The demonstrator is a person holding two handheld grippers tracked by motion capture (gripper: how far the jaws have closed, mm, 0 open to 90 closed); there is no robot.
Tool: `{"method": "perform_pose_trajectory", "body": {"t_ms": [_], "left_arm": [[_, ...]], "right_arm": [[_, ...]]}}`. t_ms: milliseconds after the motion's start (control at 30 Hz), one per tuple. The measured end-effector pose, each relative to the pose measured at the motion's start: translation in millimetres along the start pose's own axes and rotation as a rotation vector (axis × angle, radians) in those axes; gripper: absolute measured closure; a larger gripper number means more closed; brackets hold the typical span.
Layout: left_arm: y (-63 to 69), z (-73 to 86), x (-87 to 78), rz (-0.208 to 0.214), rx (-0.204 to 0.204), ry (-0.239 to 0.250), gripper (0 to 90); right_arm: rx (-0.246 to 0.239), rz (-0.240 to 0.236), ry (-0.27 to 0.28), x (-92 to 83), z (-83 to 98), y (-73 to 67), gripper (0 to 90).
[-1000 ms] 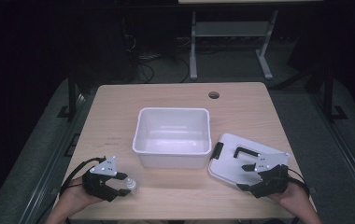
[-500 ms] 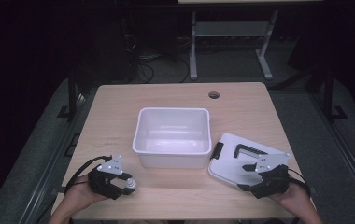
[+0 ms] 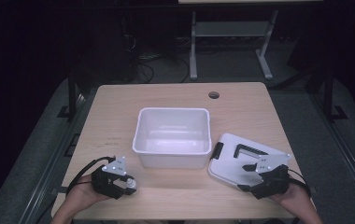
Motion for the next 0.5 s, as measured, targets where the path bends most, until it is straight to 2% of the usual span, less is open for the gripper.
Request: {"method": "perform_pose_trajectory", "body": {"t_ms": [500], "left_arm": [[-0.5, -3.6, 2.4, -0.007, 0.011, -0.031, 58.8]], "right_arm": [[-0.006, 0.001, 0.006, -0.6, -0.4, -0.3, 29.8]]}}
Point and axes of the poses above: each handheld gripper's, and its own axes: x roughly forward along the jaws, z roughly out of its underside, y roughly to its right, the point moved 4 cm from there along x, roughly forward along the jaws, and after that the axes turned 4 degrees about -z, right-handed, at the moved point
